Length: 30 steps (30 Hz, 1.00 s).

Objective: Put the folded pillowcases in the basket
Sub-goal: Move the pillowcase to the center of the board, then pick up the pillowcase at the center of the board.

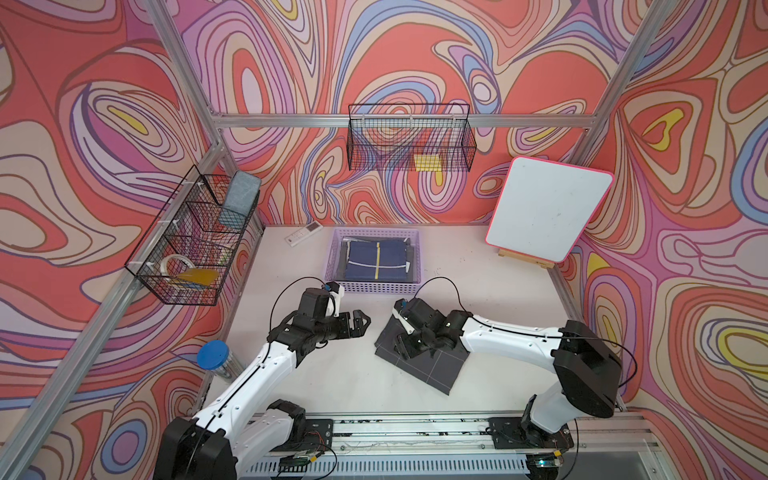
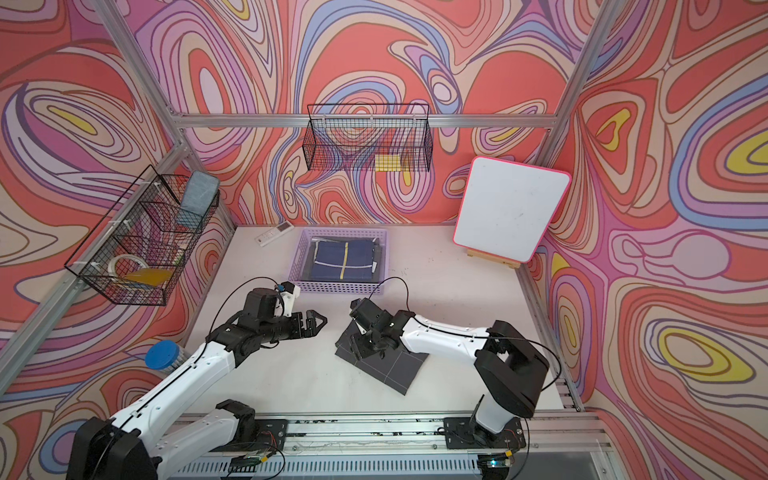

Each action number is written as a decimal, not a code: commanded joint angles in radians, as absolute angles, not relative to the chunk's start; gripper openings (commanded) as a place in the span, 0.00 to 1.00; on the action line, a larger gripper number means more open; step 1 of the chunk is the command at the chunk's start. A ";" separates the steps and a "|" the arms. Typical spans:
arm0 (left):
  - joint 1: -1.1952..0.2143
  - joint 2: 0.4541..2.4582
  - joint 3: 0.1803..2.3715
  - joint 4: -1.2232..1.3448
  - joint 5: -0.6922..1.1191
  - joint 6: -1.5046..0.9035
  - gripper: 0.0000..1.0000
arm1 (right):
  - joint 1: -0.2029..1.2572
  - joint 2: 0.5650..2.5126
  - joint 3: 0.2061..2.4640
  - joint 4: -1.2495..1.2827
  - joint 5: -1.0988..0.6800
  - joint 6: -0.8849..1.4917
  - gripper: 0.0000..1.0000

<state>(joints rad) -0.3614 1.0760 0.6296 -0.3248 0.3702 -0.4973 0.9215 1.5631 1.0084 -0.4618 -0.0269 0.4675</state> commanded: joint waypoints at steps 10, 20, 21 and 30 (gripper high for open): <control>-0.567 1.397 0.800 -0.270 0.267 -0.461 0.94 | 0.631 1.199 0.794 -0.578 0.151 0.638 0.68; -0.601 1.618 0.922 -0.270 0.224 -0.431 0.86 | 0.607 0.982 0.694 -0.691 0.290 0.704 0.81; -0.604 1.632 0.931 -0.271 0.224 -0.428 0.85 | 0.607 0.978 0.689 -0.698 0.294 0.706 0.82; -0.631 1.738 1.008 -0.290 0.220 -0.413 0.78 | 0.601 0.998 0.683 -0.716 0.302 0.706 0.82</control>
<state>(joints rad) -0.6193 1.7054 0.9810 -0.2768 0.2337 -0.4339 0.6086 0.9909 0.6876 -0.7017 0.2775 0.6987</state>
